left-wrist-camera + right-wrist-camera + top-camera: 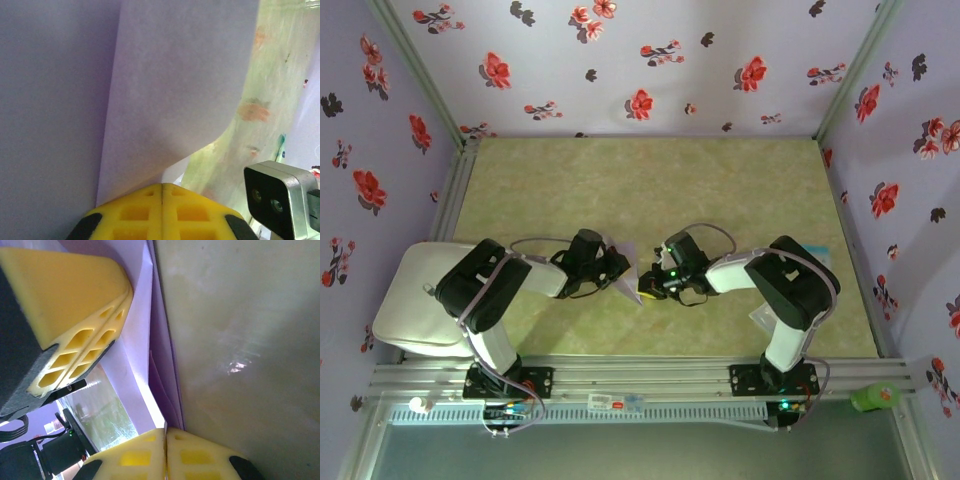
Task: Fold a paper plane with a square sheet of paper (pick it up from the middle)
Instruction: Fourth fold the wing at the center of the table.
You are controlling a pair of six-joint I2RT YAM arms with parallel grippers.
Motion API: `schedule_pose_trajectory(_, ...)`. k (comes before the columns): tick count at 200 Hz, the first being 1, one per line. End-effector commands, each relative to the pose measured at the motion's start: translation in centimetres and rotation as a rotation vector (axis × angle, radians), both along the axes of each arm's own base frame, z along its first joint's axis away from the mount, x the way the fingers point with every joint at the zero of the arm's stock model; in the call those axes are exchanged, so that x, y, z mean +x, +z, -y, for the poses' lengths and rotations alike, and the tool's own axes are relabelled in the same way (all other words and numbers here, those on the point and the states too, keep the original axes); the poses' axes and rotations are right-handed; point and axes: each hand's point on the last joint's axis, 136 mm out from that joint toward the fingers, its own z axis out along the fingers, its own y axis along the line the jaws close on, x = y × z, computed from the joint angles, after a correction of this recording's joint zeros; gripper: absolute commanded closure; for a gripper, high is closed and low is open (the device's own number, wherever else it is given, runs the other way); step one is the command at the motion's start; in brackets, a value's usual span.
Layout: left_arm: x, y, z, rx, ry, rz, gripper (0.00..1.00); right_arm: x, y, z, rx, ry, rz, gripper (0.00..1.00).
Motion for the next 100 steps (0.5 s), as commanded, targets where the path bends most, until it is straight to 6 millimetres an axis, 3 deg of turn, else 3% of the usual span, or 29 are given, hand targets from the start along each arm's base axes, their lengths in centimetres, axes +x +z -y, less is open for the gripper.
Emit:
schedule_pose_trajectory(1,-1.3,-3.5,-2.2,0.094,0.043,-0.091,0.97,-1.5,-0.3,0.7,-0.001,0.023,-0.057,0.91)
schedule_pose_trajectory(100,-1.3,-3.5,-2.3,0.097,0.047,-0.092,0.97,-3.4,-0.9,1.3,-0.025,0.094,-0.083,0.92)
